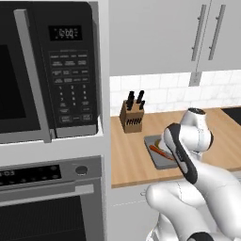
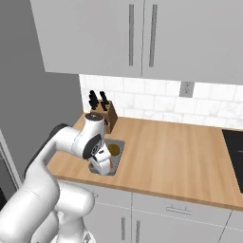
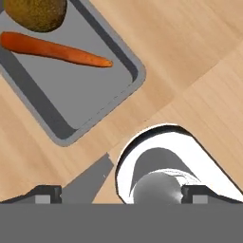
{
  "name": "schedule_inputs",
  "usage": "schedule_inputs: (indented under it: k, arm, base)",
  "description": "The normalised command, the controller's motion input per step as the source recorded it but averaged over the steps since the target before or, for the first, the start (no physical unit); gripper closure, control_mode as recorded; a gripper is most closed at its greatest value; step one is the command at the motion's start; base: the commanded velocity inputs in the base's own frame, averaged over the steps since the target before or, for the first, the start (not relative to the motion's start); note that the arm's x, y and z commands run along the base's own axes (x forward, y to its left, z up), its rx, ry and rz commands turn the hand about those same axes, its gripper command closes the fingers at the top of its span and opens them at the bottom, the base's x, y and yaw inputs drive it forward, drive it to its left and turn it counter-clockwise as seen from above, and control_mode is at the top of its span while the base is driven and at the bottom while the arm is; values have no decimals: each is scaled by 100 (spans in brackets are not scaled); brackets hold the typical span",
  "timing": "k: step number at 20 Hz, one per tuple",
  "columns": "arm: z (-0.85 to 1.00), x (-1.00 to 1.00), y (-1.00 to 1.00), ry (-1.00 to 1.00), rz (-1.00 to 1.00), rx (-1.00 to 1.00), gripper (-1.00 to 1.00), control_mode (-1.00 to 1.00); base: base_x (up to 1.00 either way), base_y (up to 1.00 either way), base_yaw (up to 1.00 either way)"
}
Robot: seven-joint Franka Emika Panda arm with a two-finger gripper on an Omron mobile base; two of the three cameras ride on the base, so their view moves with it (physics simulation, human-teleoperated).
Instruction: Take the meat container that has the fish and place it on the second highest rack of the freezer. Then take the vegetable container that has the carrot and avocado and place it on the highest rack of the freezer.
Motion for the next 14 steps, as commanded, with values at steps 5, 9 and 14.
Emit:
schedule_inputs:
  k: [5, 9, 14]
  arm:
    - [-51, 32, -9, -6, -11, -2, -100, -100]
    - [-46, 42, -20, -3, -12, -1, -100, -100]
    - [-28, 48, -25, 0, -7, 0, -100, -100]
  base:
    - [0, 0, 0]
    - [0, 0, 0]
    - [0, 0, 0]
